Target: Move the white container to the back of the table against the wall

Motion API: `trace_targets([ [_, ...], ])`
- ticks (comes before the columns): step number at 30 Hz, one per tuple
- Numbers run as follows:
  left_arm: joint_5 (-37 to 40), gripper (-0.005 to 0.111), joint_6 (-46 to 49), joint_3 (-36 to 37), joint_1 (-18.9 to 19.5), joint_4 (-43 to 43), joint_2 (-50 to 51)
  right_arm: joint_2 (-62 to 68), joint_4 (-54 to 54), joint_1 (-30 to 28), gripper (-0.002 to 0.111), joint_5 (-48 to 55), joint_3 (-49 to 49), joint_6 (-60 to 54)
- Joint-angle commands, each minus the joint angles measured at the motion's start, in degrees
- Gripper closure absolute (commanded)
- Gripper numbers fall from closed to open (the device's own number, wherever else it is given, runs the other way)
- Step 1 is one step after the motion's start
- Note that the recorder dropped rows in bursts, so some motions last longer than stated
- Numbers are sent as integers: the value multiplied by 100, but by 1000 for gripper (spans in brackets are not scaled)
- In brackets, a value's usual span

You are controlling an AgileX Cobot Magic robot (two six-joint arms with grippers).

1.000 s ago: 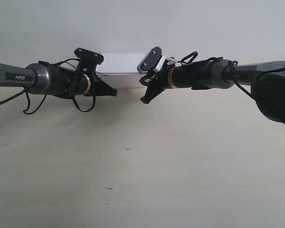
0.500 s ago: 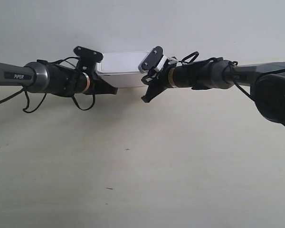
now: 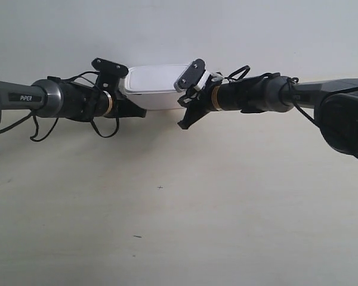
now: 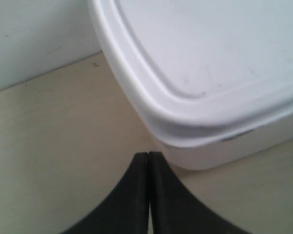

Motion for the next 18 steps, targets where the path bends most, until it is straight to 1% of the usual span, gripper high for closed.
trace_targets([
  [1,81,107,12,-17,38,-33,-15,-8,1,-21,108,-25,-42,16],
  [4,162,107,12,-17,38,-112,-15,-8,-84,-21,108,-105,-42,16],
  [9,621,107,12,108,10,-397,-119,-8,-507,-21,108,-432,-42,327],
  [14,941,107,91,620,-12,-461,-562,-180,-913,-35,108,-574,-42,1182],
  [16,997,107,91,855,-12,-461,-746,-300,-913,-73,108,-829,-23,1656],
  [18,1030,107,78,1094,-12,-461,-930,-454,-913,-112,108,-1073,49,1881],
])
